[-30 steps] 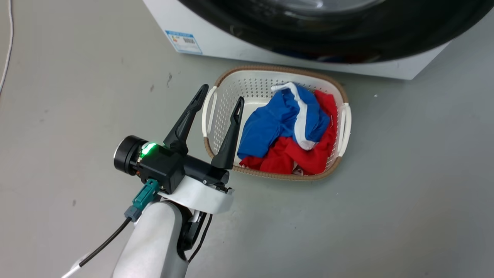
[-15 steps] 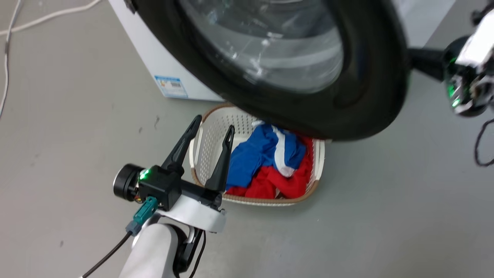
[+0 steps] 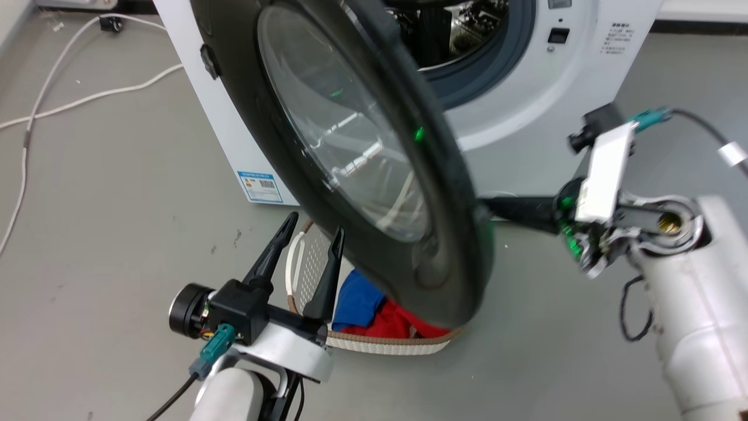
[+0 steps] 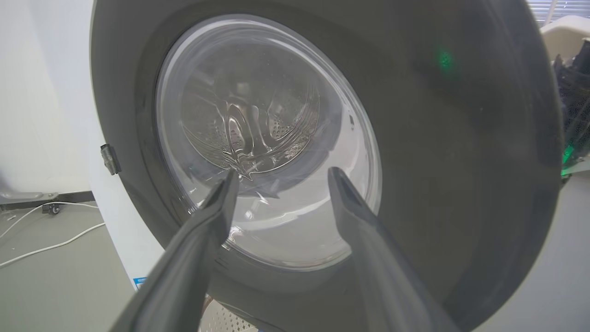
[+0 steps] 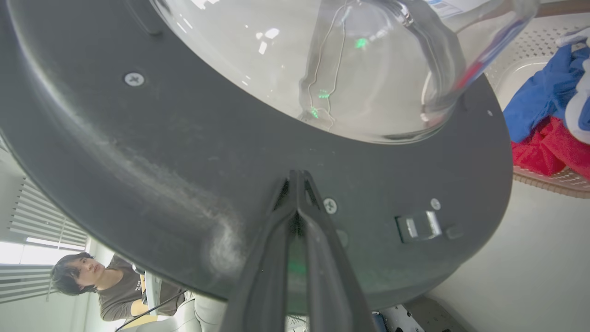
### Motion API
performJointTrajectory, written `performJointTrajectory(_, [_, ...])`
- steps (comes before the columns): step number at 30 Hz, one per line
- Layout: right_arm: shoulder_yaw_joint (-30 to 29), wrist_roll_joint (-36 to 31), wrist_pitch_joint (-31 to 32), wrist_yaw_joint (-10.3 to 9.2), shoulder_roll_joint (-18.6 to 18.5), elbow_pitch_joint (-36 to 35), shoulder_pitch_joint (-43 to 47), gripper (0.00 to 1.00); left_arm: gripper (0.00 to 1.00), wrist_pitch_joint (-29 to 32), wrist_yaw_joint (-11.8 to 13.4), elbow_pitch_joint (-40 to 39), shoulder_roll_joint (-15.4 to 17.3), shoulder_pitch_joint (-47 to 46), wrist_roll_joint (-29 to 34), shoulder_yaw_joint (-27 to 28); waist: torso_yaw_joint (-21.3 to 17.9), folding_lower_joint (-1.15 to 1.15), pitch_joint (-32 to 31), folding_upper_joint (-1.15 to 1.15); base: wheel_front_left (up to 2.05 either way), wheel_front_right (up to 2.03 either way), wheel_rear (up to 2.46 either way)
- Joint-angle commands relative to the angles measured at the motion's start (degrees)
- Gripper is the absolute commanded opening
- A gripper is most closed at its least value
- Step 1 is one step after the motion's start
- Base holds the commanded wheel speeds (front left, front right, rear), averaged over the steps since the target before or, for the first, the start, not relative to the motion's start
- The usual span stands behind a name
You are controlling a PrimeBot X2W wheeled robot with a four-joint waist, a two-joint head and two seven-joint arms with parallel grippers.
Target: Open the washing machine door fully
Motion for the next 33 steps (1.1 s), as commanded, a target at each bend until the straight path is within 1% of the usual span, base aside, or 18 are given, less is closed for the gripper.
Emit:
performJointTrajectory(1, [0.7,0.5,0.5,0.14,1.6,-2.0,2.6,0.00,1.00,-0.1,0.0,0.0,0.1,1.1,0.0,0.2,0.4,0.01,-1.0,0.00,0.00,0.00,0.00])
performJointTrajectory(5, [2.0,0.0,-0.3,0.13,3.6,-5.5,6.1,0.00,1.00,-0.1,0.0,0.1,0.4,2.1,-0.1,0.3,0.7,0.01,-2.1,0.00,0.00,0.00,0.00])
performJointTrajectory(8, [2.3,-0.3,-2.0,0.14,4.6,-7.8,8.4,0.00,1.00,-0.1,0.0,0.3,0.5,2.8,-0.1,0.5,0.8,0.01,-2.7,0.00,0.00,0.00,0.00])
performJointTrajectory(12, [1.4,-1.8,-6.7,0.14,5.0,-10.3,10.5,0.00,1.00,-0.1,0.0,0.4,0.6,2.8,0.0,0.5,0.8,0.01,-3.0,0.00,0.00,0.00,0.00])
performJointTrajectory(13, [1.4,-1.8,-6.7,0.14,5.0,-10.3,10.5,0.00,1.00,-0.1,0.0,0.4,0.6,2.8,0.0,0.5,0.8,0.01,-3.0,0.00,0.00,0.00,0.00])
performJointTrajectory(16, [0.3,-4.0,-13.2,0.14,4.6,-12.7,12.6,0.00,1.00,-0.1,0.0,0.5,0.6,3.1,0.0,0.4,0.8,0.01,-3.2,0.00,0.00,0.00,0.00])
performJointTrajectory(18, [-1.4,-4.3,-18.2,0.14,5.0,-13.7,14.2,0.00,1.00,-0.1,0.0,0.6,0.6,3.3,-0.1,0.6,0.6,0.01,-3.3,0.00,0.00,0.00,0.00])
performJointTrajectory(20, [-3.3,-5.7,-24.7,0.14,5.1,-14.9,15.8,0.00,1.00,-0.1,0.0,0.7,0.6,3.7,-0.2,0.7,0.4,0.01,-3.7,0.00,0.00,0.00,0.00])
performJointTrajectory(24, [-8.1,-6.3,-38.0,0.14,5.7,-17.0,19.8,0.00,1.00,-0.1,0.0,1.0,0.7,4.1,-0.3,0.9,-0.2,0.01,-4.3,0.00,0.00,0.00,0.00])
performJointTrajectory(27, [-10.7,-7.0,-46.5,0.14,6.0,-19.1,23.6,0.00,1.00,-0.1,0.0,1.3,0.8,4.3,-0.4,1.2,-0.5,0.01,-5.1,0.00,0.00,0.00,0.00])
performJointTrajectory(31, [-11.6,-11.1,-55.1,0.14,4.3,-22.6,29.2,0.00,1.00,-0.1,0.0,1.5,0.9,4.8,-0.4,2.1,-0.9,0.01,-6.0,0.00,0.00,0.00,0.00])
performJointTrajectory(32, [-11.8,-12.4,-57.3,0.14,4.0,-23.3,30.6,0.03,1.00,-0.1,0.0,1.6,1.0,5.0,-0.3,2.3,-1.1,0.01,-6.2,0.00,0.00,0.00,0.00])
performJointTrajectory(33, [-11.8,-14.4,-59.4,0.14,3.4,-24.0,32.0,0.25,1.00,-0.1,0.0,1.6,1.0,5.2,-0.2,2.6,-1.2,0.01,-6.4,0.00,0.00,0.00,0.00])
